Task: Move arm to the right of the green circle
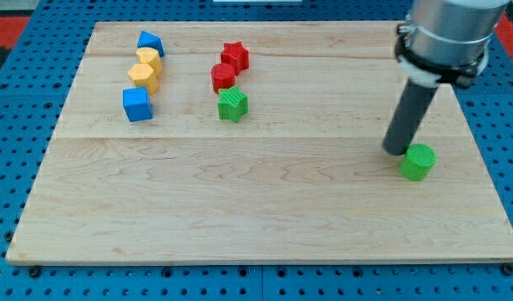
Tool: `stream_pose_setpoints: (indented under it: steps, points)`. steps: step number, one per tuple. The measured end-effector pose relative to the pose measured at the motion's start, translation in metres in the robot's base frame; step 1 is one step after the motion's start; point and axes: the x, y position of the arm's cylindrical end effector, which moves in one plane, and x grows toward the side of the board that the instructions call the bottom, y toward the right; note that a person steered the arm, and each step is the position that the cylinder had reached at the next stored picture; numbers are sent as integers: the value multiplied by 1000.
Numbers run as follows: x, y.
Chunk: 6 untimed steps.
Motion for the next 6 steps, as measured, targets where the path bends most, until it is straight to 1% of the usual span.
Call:
stream_pose_setpoints:
  steps: [1,2,3,4,5,6]
  points:
    - [-13,6]
    - [37,-13]
    - [29,-16]
    - [-9,4]
    - [44,75]
    - [66,55]
